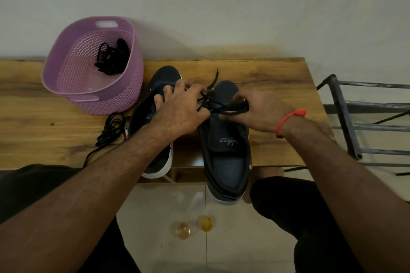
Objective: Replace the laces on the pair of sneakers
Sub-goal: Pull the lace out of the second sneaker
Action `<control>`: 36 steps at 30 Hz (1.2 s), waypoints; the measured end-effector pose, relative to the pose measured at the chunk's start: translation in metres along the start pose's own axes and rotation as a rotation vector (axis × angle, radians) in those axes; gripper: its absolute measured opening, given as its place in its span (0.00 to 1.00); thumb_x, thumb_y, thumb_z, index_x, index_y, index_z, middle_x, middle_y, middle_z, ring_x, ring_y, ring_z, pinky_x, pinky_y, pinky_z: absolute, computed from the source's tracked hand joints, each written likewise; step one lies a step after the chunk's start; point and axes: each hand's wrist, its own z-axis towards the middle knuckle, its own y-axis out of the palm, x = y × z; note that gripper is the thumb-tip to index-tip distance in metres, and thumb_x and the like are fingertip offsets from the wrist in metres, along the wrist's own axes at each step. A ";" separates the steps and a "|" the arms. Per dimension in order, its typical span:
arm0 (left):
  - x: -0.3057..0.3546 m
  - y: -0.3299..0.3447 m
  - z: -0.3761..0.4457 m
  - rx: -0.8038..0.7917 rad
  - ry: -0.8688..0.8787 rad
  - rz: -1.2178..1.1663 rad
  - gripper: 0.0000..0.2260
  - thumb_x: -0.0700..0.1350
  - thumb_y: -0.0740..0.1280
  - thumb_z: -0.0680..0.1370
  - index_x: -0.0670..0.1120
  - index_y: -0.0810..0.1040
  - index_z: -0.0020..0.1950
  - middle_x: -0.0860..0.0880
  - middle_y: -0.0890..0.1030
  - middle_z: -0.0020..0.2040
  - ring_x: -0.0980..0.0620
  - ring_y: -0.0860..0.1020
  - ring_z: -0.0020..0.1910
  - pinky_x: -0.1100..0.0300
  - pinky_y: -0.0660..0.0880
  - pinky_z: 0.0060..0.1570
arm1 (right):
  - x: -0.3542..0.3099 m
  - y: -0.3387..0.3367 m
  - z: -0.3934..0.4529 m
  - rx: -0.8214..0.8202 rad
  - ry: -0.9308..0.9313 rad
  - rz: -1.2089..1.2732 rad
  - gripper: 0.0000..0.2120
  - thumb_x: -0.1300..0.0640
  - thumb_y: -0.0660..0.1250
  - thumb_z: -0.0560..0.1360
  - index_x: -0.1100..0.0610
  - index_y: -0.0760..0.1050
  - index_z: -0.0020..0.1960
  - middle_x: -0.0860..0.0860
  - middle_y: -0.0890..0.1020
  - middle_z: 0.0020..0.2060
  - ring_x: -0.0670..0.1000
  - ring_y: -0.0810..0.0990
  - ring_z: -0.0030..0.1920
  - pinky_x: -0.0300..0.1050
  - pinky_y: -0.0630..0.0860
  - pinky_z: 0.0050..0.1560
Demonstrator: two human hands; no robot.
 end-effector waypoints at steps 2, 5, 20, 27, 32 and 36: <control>0.000 -0.001 0.000 0.001 0.001 0.007 0.27 0.57 0.69 0.76 0.61 0.67 0.74 0.52 0.63 0.75 0.45 0.62 0.70 0.46 0.60 0.65 | -0.002 -0.003 -0.001 0.061 -0.064 -0.069 0.12 0.45 0.70 0.75 0.50 0.78 0.55 0.49 0.81 0.50 0.51 0.78 0.52 0.47 0.76 0.49; 0.000 -0.002 0.000 0.000 -0.005 0.012 0.27 0.57 0.69 0.76 0.61 0.67 0.74 0.52 0.63 0.75 0.45 0.62 0.71 0.46 0.59 0.66 | -0.002 -0.013 -0.001 0.127 -0.072 -0.114 0.02 0.52 0.67 0.77 0.47 0.77 0.49 0.50 0.81 0.48 0.54 0.79 0.51 0.51 0.78 0.50; 0.000 -0.003 -0.001 -0.013 -0.003 0.015 0.29 0.56 0.68 0.76 0.60 0.65 0.76 0.51 0.62 0.76 0.44 0.62 0.71 0.45 0.59 0.66 | 0.050 -0.035 0.009 0.595 0.284 0.687 0.09 0.44 0.62 0.75 0.48 0.73 0.46 0.52 0.82 0.36 0.50 0.79 0.34 0.44 0.72 0.32; 0.012 -0.003 -0.006 0.034 0.199 -0.202 0.40 0.56 0.72 0.76 0.60 0.51 0.81 0.54 0.59 0.80 0.47 0.57 0.73 0.47 0.57 0.65 | -0.003 -0.026 -0.008 0.010 -0.189 0.930 0.04 0.59 0.61 0.74 0.52 0.71 0.41 0.59 0.81 0.34 0.58 0.77 0.35 0.42 0.70 0.26; 0.009 -0.001 -0.001 -0.055 0.109 -0.216 0.39 0.55 0.73 0.76 0.58 0.55 0.81 0.53 0.61 0.79 0.45 0.58 0.75 0.44 0.59 0.68 | -0.027 -0.024 -0.017 -0.012 -0.159 1.544 0.09 0.66 0.54 0.79 0.57 0.67 0.43 0.55 0.74 0.41 0.61 0.78 0.52 0.62 0.77 0.57; 0.005 0.001 0.001 -0.023 0.080 -0.124 0.38 0.51 0.72 0.76 0.60 0.54 0.81 0.54 0.59 0.79 0.45 0.58 0.74 0.51 0.56 0.61 | -0.017 -0.037 -0.017 -0.143 -0.065 1.712 0.12 0.55 0.50 0.79 0.53 0.63 0.38 0.51 0.67 0.30 0.49 0.70 0.23 0.43 0.75 0.29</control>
